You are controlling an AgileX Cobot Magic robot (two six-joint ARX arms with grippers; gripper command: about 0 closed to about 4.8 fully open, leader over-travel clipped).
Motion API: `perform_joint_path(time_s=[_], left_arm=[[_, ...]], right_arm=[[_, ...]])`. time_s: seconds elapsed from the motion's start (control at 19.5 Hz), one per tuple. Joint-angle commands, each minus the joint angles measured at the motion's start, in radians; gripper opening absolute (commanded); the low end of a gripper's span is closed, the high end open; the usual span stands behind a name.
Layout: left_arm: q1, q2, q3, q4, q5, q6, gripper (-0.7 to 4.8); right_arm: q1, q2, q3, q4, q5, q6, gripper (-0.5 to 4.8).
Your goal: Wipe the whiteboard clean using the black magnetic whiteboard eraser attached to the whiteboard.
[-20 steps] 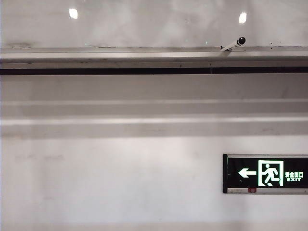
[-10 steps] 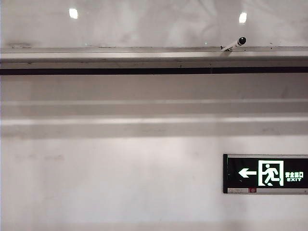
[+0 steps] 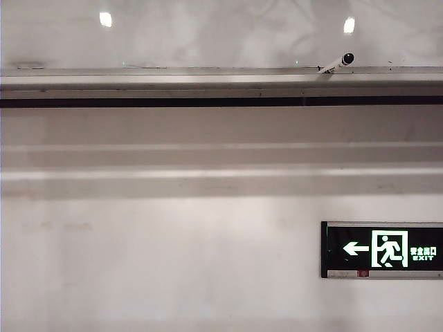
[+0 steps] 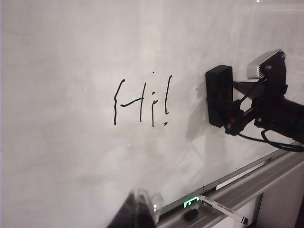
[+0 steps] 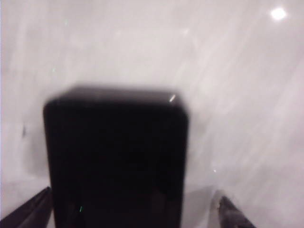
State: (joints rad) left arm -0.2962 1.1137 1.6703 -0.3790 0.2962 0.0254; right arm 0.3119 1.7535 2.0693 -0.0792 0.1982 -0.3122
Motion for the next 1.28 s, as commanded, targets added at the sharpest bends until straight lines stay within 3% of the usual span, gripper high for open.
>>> perform_joint_path(time_s=[0.05, 0.1, 0.15, 0.2, 0.41, 0.51, 0.87, 1.28], left_arm=[[-0.002, -0.003, 0.004, 0.015, 0.011, -0.016, -0.06], [-0.002, -0.003, 0.004, 0.015, 0.018, -0.016, -0.05], [-0.002, -0.003, 0.004, 0.015, 0.023, -0.018, -0.05], [-0.002, -0.003, 0.004, 0.015, 0.023, -0.018, -0.06], [-0.002, -0.003, 0.004, 0.014, 0.023, -0.018, -0.05], [-0.002, -0.003, 0.004, 0.014, 0.023, -0.018, -0.06], [-0.002, -0.003, 0.004, 0.011, 0.023, -0.018, -0.05], [-0.002, -0.003, 0.004, -0.001, 0.023, -0.018, -0.06]], right_arm=[[0.001, 0.006, 0.004, -0.044, 0.01, -0.003, 3.8], [0.001, 0.008, 0.003, -0.059, 0.015, -0.003, 3.19], [0.001, 0.011, 0.003, -0.067, 0.036, -0.003, 2.25], [0.001, 0.012, 0.003, -0.068, 0.063, -0.003, 1.89], [0.003, 0.013, 0.004, -0.041, 0.064, -0.003, 1.87], [0.016, 0.013, 0.004, -0.013, 0.008, -0.003, 1.88], [0.159, 0.089, 0.004, 0.116, 0.004, -0.039, 1.88], [0.28, 0.195, 0.004, 0.137, -0.074, -0.287, 1.88]])
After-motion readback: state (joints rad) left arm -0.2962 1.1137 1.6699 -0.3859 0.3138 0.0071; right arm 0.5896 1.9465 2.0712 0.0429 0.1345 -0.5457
